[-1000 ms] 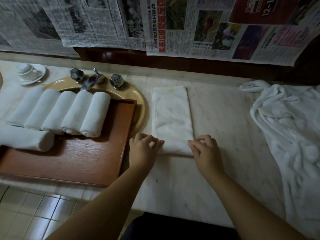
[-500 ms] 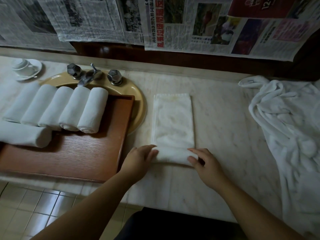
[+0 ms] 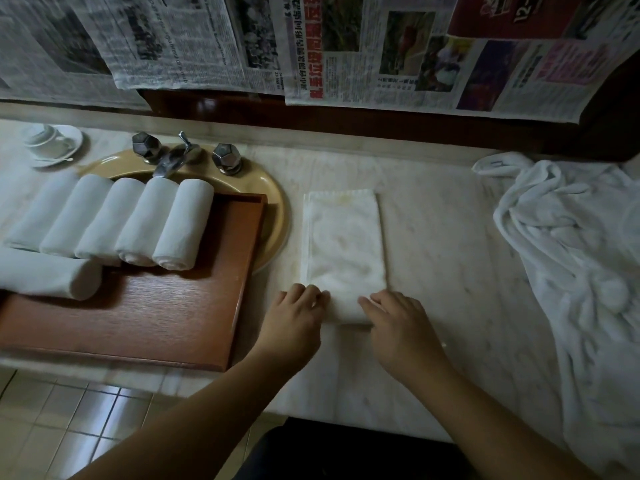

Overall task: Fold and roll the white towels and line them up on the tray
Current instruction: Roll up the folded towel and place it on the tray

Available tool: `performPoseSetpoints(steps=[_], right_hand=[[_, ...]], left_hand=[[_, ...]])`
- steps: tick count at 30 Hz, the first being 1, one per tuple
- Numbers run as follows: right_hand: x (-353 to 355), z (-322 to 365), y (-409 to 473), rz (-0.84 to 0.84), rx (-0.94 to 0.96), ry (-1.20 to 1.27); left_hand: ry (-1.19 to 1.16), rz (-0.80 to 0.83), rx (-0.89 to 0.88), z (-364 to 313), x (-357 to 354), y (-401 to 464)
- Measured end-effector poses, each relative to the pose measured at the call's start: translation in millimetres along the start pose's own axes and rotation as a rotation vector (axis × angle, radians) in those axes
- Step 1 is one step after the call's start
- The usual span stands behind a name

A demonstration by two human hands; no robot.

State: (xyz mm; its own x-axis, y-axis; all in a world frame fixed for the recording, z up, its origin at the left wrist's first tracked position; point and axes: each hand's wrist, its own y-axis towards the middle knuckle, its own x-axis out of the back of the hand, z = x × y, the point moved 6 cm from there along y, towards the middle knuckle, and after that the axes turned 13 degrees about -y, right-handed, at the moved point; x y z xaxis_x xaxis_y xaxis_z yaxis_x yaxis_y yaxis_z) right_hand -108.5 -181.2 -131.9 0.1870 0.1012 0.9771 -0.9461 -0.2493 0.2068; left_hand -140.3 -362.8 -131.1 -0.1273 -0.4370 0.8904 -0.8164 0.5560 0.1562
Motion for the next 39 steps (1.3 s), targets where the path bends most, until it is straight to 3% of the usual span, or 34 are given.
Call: performPoseSetpoints(steps=[4, 7, 12, 16, 18, 21, 24, 28, 31, 35, 39], right_hand=[[-7, -1, -4, 0.070, -0.006, -0.023], [-11, -15, 1, 0.072, -0.027, 0.063], [-16, -23, -2, 0.157, 0.001, 0.236], [-31, -31, -4, 0.333, -0.211, 0.498], [-36, -35, -3, 0.374, -0.378, 0.642], [-39, -40, -2, 0.301, -0.422, 0.705], [-33, -47, -6, 0.112, -0.354, 0.614], [-13, -33, -12, -0.091, -0.110, 0.232], [-9, -23, -26, -0.055, -0.017, 0.054], [-15, -21, -38, -0.015, -0.024, 0.034], [-23, -29, -34, 0.048, -0.110, 0.221]], left_hand=[[-0.023, 0.098, 0.034, 3, -8, -16], [-0.089, 0.045, 0.011, 16, -4, -13], [-0.390, 0.077, 0.224, 31, 9, -19], [-0.641, 0.114, 0.550, 50, 0, -26], [-0.756, 0.091, 0.607, 53, -5, -25], [-0.680, 0.046, 0.571, 52, -8, -25], [-0.620, 0.015, 0.562, 52, -9, -27], [-0.562, -0.144, 0.484, 44, 0, -26], [-0.304, -0.230, 0.284, 27, 3, -30], [-0.113, -0.079, 0.062, 26, -3, -46], [-0.206, 0.000, 0.102, 43, -7, -41]])
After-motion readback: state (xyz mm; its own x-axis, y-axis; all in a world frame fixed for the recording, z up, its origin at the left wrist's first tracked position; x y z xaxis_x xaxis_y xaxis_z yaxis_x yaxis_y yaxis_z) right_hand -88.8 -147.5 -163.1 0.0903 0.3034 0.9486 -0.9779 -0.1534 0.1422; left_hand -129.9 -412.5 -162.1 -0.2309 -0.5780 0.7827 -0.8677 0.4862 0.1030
